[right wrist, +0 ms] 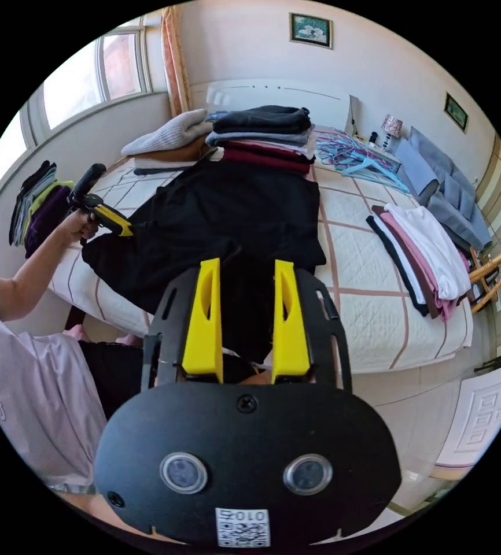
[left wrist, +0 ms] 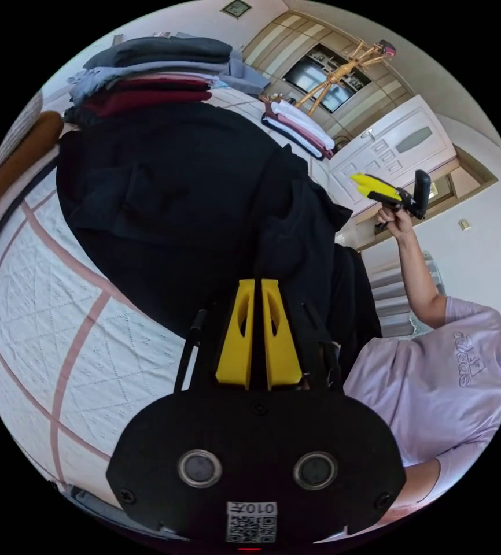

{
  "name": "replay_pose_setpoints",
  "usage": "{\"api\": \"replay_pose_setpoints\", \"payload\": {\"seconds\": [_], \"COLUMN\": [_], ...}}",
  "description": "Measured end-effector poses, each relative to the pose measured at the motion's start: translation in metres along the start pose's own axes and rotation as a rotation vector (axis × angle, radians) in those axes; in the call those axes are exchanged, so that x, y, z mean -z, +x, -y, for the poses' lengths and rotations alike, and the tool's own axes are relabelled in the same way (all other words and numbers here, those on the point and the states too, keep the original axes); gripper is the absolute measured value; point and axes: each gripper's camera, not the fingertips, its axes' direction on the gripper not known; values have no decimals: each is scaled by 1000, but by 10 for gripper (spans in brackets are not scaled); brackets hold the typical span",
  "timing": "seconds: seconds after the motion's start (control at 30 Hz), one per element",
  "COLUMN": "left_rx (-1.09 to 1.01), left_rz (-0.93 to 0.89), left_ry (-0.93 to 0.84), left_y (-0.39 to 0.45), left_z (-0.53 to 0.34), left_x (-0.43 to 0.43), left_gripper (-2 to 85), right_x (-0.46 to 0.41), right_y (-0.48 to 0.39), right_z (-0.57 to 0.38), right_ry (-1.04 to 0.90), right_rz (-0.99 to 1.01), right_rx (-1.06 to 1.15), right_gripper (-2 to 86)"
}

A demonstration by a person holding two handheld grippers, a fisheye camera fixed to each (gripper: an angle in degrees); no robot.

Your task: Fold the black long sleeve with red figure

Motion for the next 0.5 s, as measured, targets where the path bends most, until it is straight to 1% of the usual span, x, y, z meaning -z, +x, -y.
{"api": "replay_pose_setpoints", "payload": {"seconds": [0.07, 0.1, 0.17, 0.2, 0.23, 0.3, 0.33, 0.37, 0.43, 0.5], "left_rx": [-5, -4, -15, -27, -39, -49, -60, -64, -69, -76], "left_rz": [-28, -28, 10, 72, 136, 192, 220, 238, 316, 322], "left_ry": [56, 70, 47, 17, -15, -55, -74, -81, -86, -75], "left_y": [3, 8, 16, 22, 27, 33, 37, 39, 45, 47], "left_z": [-6, -8, -8, -7, -5, -1, 2, 3, 6, 6], "left_x": [9, 13, 13, 9, 4, -4, -7, -9, -10, -10], "left_gripper": [33, 39, 49, 55, 59, 61, 60, 59, 56, 59], "right_x": [5, 5, -9, -15, -31, -53, -60, -58, -43, -31], "right_y": [-12, -18, -39, -42, -46, -48, -47, -41, -21, 8], "right_z": [4, 4, 2, 2, 1, -1, -3, -6, -9, -10], "right_ry": [-32, -36, -63, -82, -123, -192, -209, -187, -119, -105], "right_rz": [45, 44, -46, -90, -170, -210, -236, -288, -343, -255], "right_rx": [18, 36, 86, 89, 92, 116, 128, 118, 48, -3], "right_gripper": [179, 180, 171, 166, 156, 122, 80, 55, 44, 44]}}
